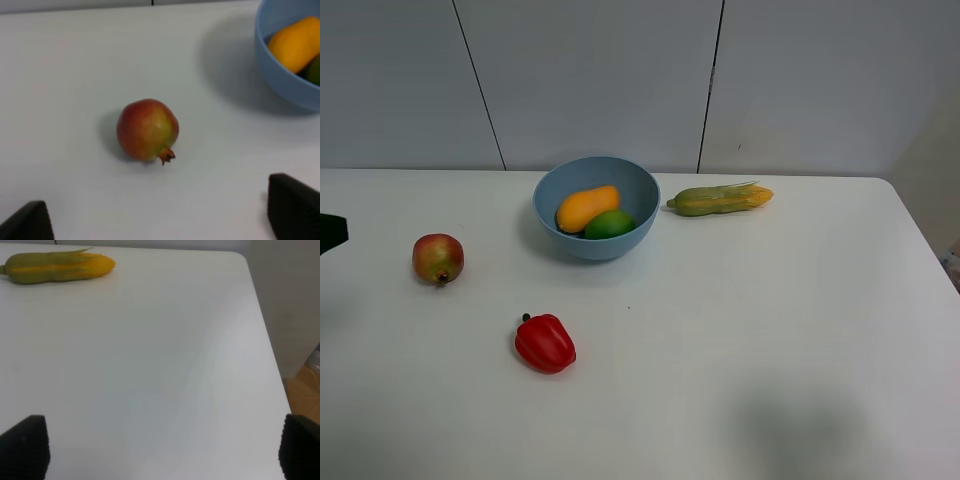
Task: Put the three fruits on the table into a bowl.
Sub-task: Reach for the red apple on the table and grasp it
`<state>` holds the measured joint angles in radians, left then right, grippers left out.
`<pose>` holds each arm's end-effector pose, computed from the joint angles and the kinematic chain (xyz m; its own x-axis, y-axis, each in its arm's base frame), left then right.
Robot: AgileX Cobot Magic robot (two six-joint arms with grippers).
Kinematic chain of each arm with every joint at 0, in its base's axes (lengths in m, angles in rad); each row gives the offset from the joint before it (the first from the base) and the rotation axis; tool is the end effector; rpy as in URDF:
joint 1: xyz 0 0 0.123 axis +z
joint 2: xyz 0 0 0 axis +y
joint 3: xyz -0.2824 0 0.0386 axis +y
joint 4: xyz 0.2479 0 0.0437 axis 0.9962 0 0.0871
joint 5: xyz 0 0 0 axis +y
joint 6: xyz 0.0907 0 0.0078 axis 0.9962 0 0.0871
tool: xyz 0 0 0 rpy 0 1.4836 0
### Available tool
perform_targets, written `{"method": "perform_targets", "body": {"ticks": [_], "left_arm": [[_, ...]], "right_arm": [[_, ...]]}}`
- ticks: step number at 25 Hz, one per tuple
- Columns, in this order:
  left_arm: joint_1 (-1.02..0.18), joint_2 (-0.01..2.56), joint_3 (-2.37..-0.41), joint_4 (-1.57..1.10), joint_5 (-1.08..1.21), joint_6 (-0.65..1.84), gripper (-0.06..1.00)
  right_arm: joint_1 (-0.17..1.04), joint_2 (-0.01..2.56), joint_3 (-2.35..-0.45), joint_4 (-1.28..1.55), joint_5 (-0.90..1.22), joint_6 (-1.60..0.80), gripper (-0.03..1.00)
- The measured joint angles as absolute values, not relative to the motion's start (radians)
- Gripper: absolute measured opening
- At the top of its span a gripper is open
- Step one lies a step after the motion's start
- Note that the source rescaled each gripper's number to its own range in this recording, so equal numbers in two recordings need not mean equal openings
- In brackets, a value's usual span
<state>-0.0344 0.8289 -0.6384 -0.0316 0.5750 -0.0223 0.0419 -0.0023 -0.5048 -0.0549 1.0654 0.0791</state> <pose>0.1600 -0.0071 0.2960 -0.6285 -0.0272 -0.7773 0.0171 0.9987 -0.0488 -0.0058 -0.0046 0.2782 -0.4522 0.0335 -0.8913 0.0247 0.9994 0.0250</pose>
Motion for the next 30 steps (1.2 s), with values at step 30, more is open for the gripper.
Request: {"method": "perform_targets", "body": {"ticks": [30], "left_arm": [[-0.034, 1.779, -0.921, -0.058, 0.317, 0.026, 0.44]], "right_arm": [[0.042, -0.002, -0.505, -0.057, 1.065, 0.079, 0.82]]}}
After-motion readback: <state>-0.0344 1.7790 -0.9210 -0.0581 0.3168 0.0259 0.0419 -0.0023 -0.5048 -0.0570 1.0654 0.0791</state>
